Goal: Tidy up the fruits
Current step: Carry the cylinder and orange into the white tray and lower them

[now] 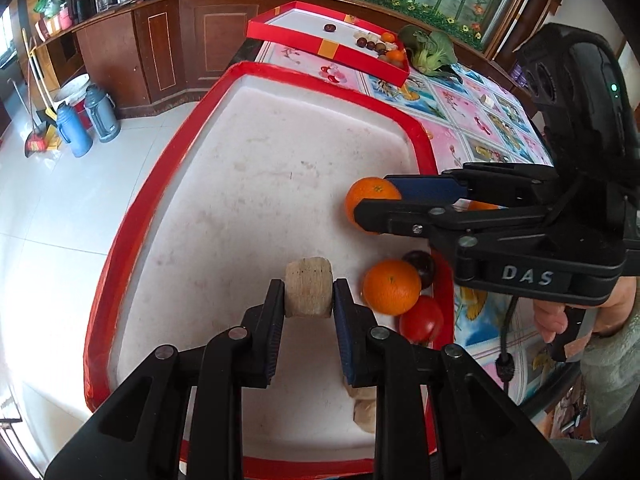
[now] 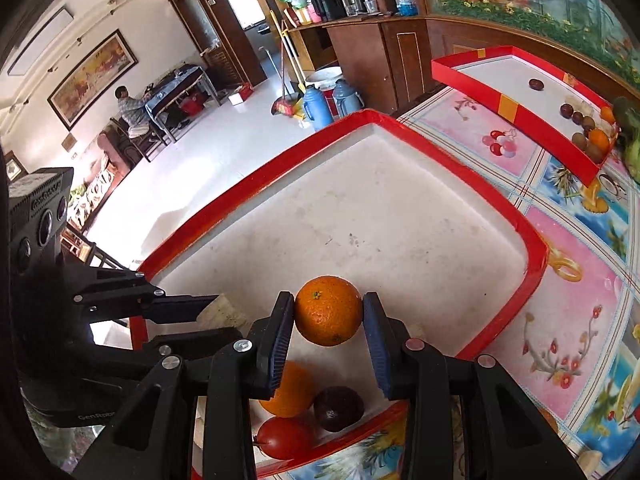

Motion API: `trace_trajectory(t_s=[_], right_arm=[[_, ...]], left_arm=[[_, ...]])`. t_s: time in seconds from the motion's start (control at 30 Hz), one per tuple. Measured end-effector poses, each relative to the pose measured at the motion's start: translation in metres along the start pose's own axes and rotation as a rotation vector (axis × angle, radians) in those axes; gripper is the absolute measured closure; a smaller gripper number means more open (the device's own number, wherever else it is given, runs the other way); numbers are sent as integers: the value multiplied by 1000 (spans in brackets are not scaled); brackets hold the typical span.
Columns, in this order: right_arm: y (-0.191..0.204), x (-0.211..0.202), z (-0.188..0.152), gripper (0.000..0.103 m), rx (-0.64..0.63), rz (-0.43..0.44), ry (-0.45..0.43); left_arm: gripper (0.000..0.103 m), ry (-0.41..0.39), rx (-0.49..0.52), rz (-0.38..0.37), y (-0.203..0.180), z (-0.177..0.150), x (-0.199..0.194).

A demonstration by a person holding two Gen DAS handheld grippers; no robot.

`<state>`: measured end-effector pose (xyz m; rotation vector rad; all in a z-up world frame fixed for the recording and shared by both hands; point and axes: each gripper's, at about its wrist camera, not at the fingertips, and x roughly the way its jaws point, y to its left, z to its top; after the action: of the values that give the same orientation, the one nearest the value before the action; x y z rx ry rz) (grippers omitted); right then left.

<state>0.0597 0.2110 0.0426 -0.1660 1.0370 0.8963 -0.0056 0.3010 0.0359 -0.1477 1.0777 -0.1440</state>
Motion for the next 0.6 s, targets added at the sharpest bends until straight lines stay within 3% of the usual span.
trace_trajectory(t_s=[0.53, 0.6], right_arm=[[11, 10, -9, 65, -35, -63, 38], [10, 7, -8, 65, -27, -64, 32]], left_arm=[[81, 30, 49, 5, -15, -12, 9], [75, 30, 41, 1, -15, -12, 9]])
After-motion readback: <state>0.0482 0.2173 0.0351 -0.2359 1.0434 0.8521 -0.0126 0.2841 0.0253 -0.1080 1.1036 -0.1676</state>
